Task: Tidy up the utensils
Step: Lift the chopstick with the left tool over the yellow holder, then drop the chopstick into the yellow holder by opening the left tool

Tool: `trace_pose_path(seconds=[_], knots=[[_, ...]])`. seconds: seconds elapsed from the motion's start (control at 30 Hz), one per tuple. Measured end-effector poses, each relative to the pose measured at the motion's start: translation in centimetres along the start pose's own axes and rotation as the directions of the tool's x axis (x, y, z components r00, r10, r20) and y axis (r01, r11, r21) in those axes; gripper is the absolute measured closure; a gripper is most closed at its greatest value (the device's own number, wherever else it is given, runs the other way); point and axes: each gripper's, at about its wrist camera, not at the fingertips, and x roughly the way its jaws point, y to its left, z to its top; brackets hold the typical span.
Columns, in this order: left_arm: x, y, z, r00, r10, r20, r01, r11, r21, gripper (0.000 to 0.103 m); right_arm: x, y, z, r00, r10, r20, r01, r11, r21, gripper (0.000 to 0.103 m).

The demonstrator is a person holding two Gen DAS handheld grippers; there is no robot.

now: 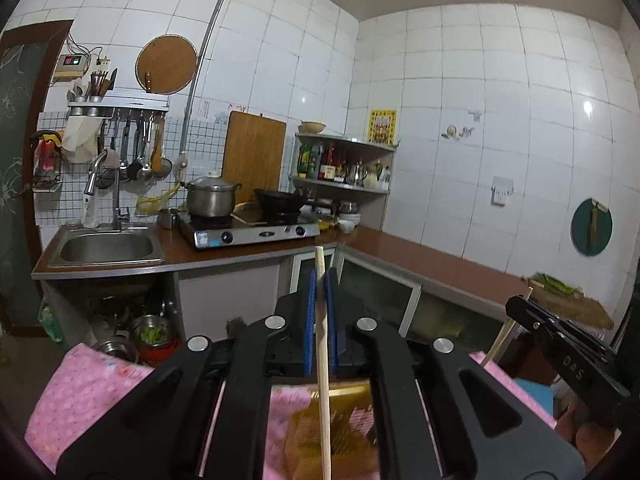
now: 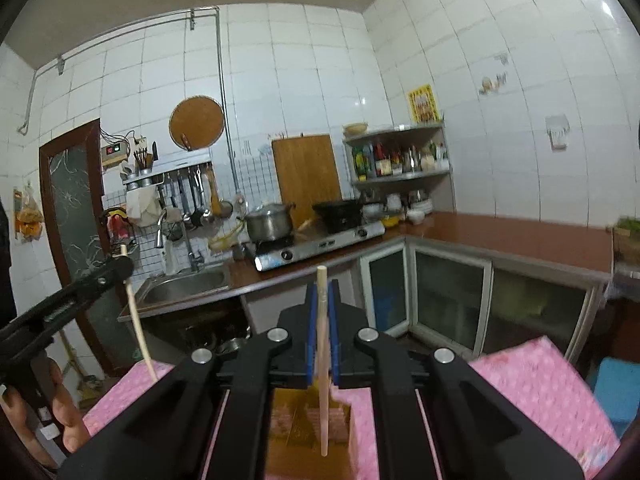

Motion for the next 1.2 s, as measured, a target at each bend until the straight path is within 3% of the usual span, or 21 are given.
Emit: trace_pose_path(seconds=[0.13, 0.37, 0.57, 0.77, 0.8, 0.87, 0.9, 0.93, 0.97, 1.0, 1.07, 1.2], knots=[[2.4, -1.0, -0.5, 0.999, 0.022, 0.047, -0.024, 0.999, 0.041, 0.099, 2.4, 0.4, 0.4, 1.0, -0.002, -0.011, 0.002, 1.0, -0.014, 0.097], [7.4, -0.9, -4.8, 0.998, 0.049, 0.028, -0.051, 0.997, 0.061, 0.099, 7.7, -0.7, -3.8, 0.992, -0.012, -0.125, 0.009, 1.0, -0.021, 0.097], [10.4, 0.6, -8.4, 0.997, 0.057, -0.056, -0.054, 0.997, 0.053, 0.099, 10.4, -1.4, -7.3, 0.976, -0.017, -0.216, 0.012, 1.0, -0.028, 0.097], [11.5, 2.1, -10.3, 0.984, 0.07, -0.165, -0.064, 0.997, 0.042, 0.097, 11.1, -1.4, -8.9, 0.963, -0.013, -0.268, 0.004, 0.999, -0.032, 0.096], [11.3, 2.3, -10.4, 0.982, 0.068, -0.175, -0.062, 0.997, 0.045, 0.091, 11.1, -1.4, -8.9, 0.961, -0.014, -0.275, 0.005, 0.999, -0.032, 0.096], [10.4, 2.6, -10.4, 0.98, 0.076, -0.184, -0.07, 0.997, 0.039, 0.067, 10.8, -1.5, -8.8, 0.959, -0.022, -0.284, 0.014, 0.999, -0.029, 0.095], [9.6, 2.8, -10.3, 0.98, 0.082, -0.181, -0.078, 0.996, 0.03, 0.053, 10.5, -1.6, -8.7, 0.958, -0.029, -0.285, 0.022, 0.999, -0.028, 0.088], [8.7, 3.1, -10.2, 0.98, 0.091, -0.176, -0.087, 0.996, 0.027, 0.048, 10.2, -1.8, -8.7, 0.958, -0.034, -0.285, 0.028, 0.999, -0.024, 0.082], [8.1, 3.2, -10.2, 0.979, 0.099, -0.177, -0.095, 0.995, 0.029, 0.048, 9.7, -2.0, -8.6, 0.958, -0.039, -0.284, 0.036, 0.999, -0.017, 0.066], [7.3, 3.5, -10.2, 0.976, 0.104, -0.191, -0.099, 0.995, 0.034, 0.045, 9.1, -2.1, -8.6, 0.959, -0.049, -0.278, 0.046, 0.999, -0.016, 0.057], [5.9, 4.0, -10.4, 0.97, 0.107, -0.219, -0.102, 0.994, 0.035, 0.039, 7.9, -2.3, -8.7, 0.96, -0.069, -0.272, 0.063, 0.998, -0.029, 0.057], [2.3, 5.6, -11.2, 0.955, 0.117, -0.272, -0.116, 0.993, 0.02, 0.015, 5.6, -2.8, -9.4, 0.953, -0.092, -0.288, 0.087, 0.996, -0.028, 0.057]])
